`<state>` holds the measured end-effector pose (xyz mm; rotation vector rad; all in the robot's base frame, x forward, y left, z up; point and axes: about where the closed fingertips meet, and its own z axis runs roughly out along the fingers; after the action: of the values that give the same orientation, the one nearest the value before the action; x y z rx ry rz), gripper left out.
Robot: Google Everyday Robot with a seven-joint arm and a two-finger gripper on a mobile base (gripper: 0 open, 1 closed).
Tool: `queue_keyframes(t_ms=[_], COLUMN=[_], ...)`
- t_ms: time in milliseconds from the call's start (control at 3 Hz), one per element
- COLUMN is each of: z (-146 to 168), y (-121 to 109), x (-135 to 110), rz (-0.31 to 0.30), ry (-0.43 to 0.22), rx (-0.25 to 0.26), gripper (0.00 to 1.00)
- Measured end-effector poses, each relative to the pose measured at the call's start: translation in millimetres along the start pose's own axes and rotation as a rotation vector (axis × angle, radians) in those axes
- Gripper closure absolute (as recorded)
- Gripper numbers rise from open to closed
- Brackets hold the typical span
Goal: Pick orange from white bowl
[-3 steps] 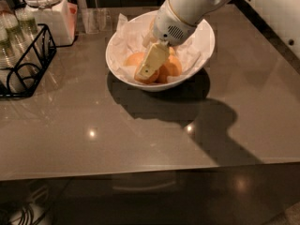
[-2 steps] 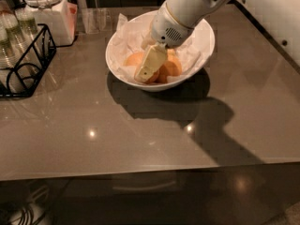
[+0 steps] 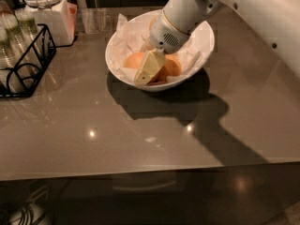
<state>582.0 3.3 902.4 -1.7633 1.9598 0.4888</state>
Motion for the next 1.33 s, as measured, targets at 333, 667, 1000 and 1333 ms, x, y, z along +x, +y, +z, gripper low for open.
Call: queue_keyframes(t_ms=[333, 667, 1000, 1333], z=[-1.0, -1.7, -7.8, -18.6], y=[-0.4, -0.8, 1.3, 5.6], x=[-0.5, -0.3, 3.0, 10.7], rz=[0.004, 0.011, 0.023, 0.042], ry=[-0.001, -0.003, -0.030, -0.054], rx=[-0.004, -0.009, 0.015, 0.050], gripper=[0.27, 0.46, 0.69, 0.93])
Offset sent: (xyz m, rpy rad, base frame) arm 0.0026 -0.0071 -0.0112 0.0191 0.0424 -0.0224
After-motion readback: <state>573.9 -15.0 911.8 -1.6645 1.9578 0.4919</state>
